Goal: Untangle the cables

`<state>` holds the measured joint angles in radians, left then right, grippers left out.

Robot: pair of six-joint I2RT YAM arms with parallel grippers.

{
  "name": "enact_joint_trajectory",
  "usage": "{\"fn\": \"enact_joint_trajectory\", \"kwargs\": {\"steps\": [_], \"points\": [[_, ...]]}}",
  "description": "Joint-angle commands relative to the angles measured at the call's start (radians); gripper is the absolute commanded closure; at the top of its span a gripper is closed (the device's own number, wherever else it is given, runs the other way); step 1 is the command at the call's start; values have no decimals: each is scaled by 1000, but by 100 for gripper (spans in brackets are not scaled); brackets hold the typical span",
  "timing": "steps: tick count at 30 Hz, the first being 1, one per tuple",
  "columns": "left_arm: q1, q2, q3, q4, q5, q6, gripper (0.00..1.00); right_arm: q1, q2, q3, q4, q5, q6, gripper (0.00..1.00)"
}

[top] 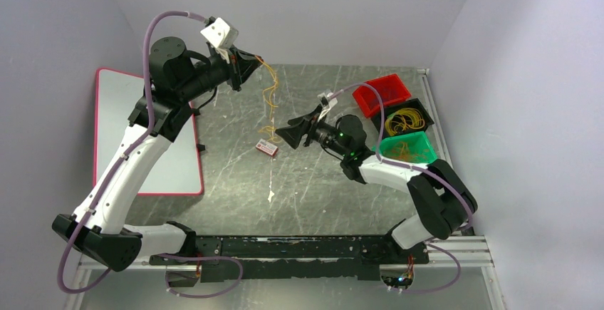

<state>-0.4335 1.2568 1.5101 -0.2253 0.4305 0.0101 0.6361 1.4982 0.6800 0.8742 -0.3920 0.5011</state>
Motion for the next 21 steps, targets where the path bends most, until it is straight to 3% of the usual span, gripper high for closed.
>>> {"fn": "enact_joint_trajectory", "kwargs": {"steps": [1,21], "points": [[5,-17,-6,17,11,-15,93,1,-10,-24,101,43,9,26],[4,-31,-16,24,17,-26,93,3,65,10,21,38,12,37]]}}
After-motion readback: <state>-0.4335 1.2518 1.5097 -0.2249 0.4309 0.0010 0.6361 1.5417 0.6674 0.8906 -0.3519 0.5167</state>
